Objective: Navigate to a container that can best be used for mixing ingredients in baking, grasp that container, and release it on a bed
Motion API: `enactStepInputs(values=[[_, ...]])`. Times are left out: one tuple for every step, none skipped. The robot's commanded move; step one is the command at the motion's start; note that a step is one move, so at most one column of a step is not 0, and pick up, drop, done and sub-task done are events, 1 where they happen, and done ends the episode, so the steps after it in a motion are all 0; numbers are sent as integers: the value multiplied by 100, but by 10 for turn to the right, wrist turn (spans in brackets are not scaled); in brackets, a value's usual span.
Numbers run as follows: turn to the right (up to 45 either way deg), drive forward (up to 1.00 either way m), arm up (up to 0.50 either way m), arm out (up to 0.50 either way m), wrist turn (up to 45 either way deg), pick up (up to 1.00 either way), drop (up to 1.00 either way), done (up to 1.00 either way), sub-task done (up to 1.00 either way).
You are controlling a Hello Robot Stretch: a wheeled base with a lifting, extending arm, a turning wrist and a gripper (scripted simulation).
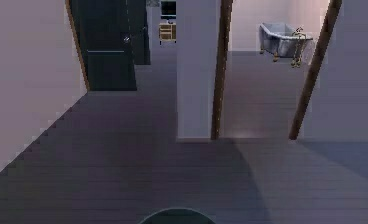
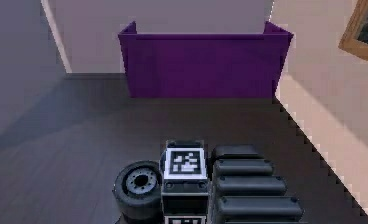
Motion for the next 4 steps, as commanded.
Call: enactStepInputs(values=[[450, 0, 0, 0, 0, 0, 0, 0, 0], [420, 0, 0, 0, 0, 0, 0, 0, 0], [0, 60, 0, 0, 0, 0, 0, 0, 0], [150, 0, 0, 0, 0, 0, 0, 0, 0]])
